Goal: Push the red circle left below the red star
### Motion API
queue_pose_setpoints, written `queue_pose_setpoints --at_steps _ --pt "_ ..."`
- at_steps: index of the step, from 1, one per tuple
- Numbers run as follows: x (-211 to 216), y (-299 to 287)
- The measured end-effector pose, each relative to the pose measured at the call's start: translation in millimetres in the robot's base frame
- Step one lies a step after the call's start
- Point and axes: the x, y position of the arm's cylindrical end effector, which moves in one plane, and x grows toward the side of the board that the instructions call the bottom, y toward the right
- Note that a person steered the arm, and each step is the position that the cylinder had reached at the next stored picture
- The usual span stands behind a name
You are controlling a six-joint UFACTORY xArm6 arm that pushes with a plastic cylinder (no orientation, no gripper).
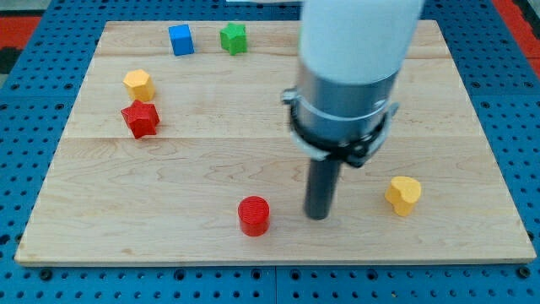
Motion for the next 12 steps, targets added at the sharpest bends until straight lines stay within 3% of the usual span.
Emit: queue_pose_setpoints --at_steps 3,6,7,10,12 --pt "4 -161" --pt "14 -203" --pt "-1 -213" --pt "-55 -213" --pt "-56 -107"
